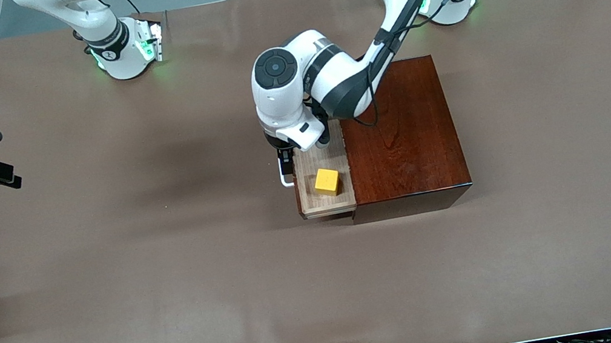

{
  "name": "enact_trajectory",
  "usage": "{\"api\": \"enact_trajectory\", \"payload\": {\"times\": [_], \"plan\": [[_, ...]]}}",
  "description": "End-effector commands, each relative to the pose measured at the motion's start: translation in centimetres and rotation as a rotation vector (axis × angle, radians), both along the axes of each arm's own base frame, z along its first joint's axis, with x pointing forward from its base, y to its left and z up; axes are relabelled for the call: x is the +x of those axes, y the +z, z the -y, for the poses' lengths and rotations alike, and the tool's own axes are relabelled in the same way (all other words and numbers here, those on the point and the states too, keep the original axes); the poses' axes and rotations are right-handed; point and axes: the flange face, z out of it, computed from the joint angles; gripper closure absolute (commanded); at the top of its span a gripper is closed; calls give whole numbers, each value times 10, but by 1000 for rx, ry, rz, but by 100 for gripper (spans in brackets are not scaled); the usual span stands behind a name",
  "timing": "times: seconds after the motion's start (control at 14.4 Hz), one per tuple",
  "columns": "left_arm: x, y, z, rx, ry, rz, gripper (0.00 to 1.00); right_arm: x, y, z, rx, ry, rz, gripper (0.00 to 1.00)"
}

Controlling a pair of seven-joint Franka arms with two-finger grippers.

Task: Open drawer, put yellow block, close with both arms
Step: 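Push the drawer front shut with the left gripper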

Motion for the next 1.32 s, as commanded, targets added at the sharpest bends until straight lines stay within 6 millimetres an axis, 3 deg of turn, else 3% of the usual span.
{"api": "enact_trajectory", "payload": {"times": [0.0, 0.49, 1.25], "plan": [[0, -11, -15, 145, -24, 10, 0, -4, 5, 3, -9, 8, 9, 0], [-17, -19, -23, 301, -3, -21, 0, -4, 5, 2, -9, 9, 9, 0], [-10, -19, -55, 501, 69, 5, 0, -5, 5, 1, -9, 11, 1, 0]]}}
